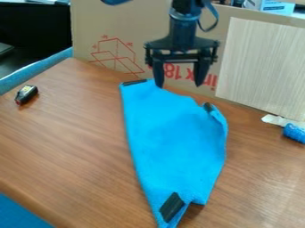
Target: Unfold the cloth from top right to botttom left
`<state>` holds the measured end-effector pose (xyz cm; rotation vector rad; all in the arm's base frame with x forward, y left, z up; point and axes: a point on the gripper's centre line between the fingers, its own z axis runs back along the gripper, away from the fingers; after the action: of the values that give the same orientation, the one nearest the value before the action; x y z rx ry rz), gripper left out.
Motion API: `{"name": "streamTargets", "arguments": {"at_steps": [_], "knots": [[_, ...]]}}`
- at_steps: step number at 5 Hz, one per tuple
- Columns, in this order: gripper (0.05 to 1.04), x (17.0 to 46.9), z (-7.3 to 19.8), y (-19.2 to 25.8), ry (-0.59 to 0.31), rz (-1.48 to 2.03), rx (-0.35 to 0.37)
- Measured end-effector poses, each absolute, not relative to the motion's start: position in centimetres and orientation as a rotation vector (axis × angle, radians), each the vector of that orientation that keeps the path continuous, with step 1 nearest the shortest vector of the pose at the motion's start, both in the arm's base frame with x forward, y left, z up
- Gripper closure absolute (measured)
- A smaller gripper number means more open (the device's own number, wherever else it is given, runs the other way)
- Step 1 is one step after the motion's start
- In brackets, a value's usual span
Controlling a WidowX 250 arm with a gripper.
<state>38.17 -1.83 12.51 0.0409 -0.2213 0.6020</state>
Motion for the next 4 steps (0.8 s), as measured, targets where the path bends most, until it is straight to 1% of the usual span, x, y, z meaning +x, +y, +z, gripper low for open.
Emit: {"name": "streamTargets", "arguments": {"at_steps": [2, 3, 4], "knots": [[0.084, 39.5, 10.1, -3.0, -0.178, 0.653, -0.007], [0.084, 40.5, 9.6, -4.1, -0.172, 0.652, -0.005], [0.084, 41.1, 9.4, -6.2, -0.180, 0.620, -0.012]]}}
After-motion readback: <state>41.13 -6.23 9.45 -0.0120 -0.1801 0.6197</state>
